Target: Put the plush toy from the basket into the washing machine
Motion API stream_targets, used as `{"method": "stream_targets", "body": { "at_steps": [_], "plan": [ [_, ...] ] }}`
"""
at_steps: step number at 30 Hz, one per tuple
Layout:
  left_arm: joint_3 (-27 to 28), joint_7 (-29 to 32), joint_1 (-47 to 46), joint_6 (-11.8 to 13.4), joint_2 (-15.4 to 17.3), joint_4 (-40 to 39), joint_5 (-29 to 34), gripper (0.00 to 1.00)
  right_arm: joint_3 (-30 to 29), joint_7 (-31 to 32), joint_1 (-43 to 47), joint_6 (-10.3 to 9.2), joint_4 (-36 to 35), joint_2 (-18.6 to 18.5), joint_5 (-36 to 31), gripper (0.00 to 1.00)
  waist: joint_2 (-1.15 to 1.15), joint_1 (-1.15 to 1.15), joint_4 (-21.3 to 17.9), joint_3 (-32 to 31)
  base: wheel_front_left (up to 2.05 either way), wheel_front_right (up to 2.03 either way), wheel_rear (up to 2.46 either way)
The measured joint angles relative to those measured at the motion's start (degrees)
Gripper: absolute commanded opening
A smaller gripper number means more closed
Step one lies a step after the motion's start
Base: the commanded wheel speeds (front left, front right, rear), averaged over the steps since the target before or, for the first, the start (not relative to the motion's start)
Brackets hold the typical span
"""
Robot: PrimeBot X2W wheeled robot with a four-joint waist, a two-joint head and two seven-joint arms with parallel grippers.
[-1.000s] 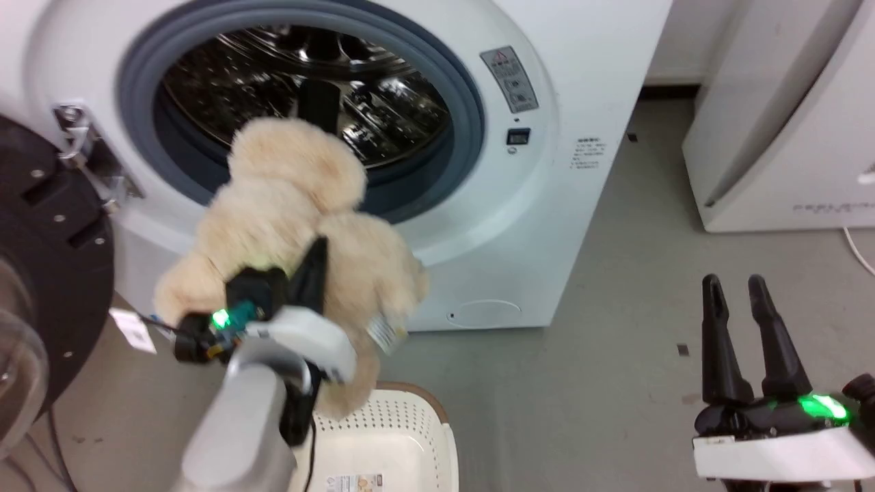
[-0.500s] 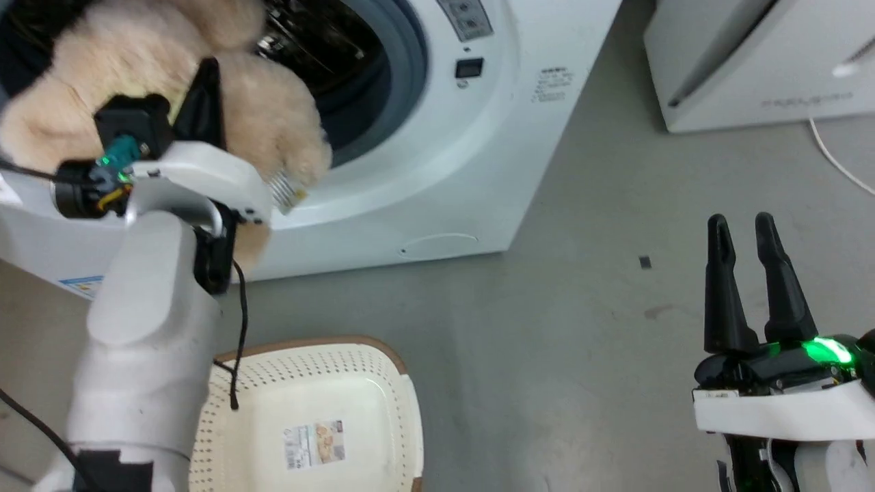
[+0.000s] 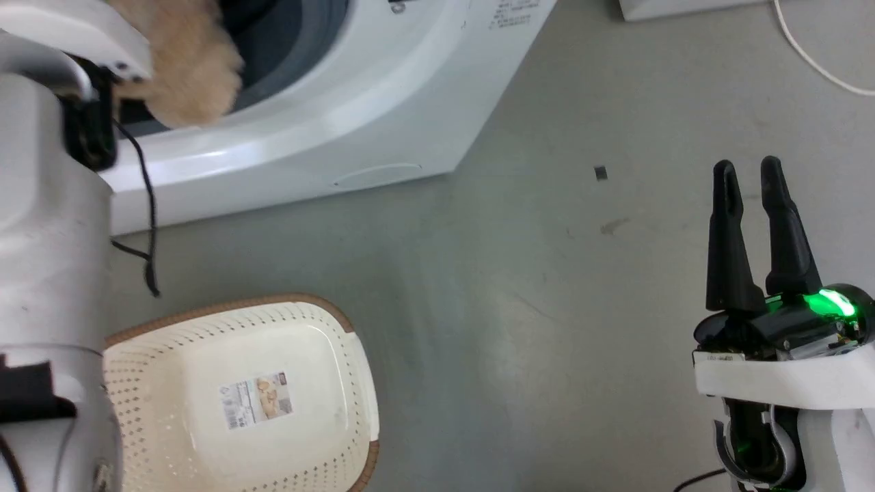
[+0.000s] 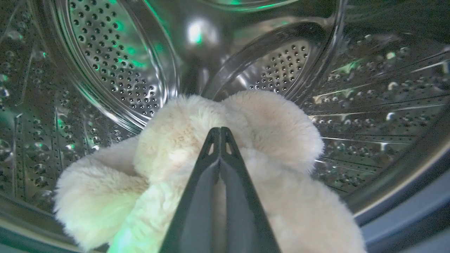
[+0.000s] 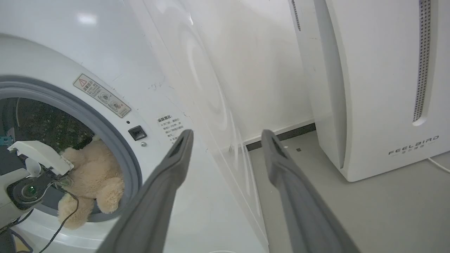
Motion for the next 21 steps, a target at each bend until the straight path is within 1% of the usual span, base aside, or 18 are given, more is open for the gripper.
{"method": "stream_targets", "body": {
  "at_steps": [5,10,16,21],
  "plan": [
    [0.9,0.0,-4.4,0.0,2.6,2.0,0.5,0.00,0.5,0.0,-0.9,0.00,-0.4,0.0,0.4,1.00,0.00,0.00,-1.6,3.9,0.00,0.00,0.00],
    [1.4,0.0,-9.7,-0.1,4.5,2.2,1.3,0.00,1.3,0.0,-1.8,0.00,-1.1,0.0,0.4,1.00,0.00,0.00,-2.7,7.4,0.00,0.00,0.00],
    [1.2,0.0,-15.2,0.0,5.0,1.6,2.7,0.00,1.8,0.0,-2.9,0.00,-1.5,0.0,-0.1,1.00,0.00,0.00,-3.5,11.0,0.00,0.00,0.00],
    [1.2,0.0,-16.6,0.7,5.2,0.7,3.7,0.00,2.3,0.0,-3.4,0.00,-1.6,0.0,-0.1,1.00,0.00,0.00,-3.7,12.6,0.00,0.00,0.00]
  ]
}}
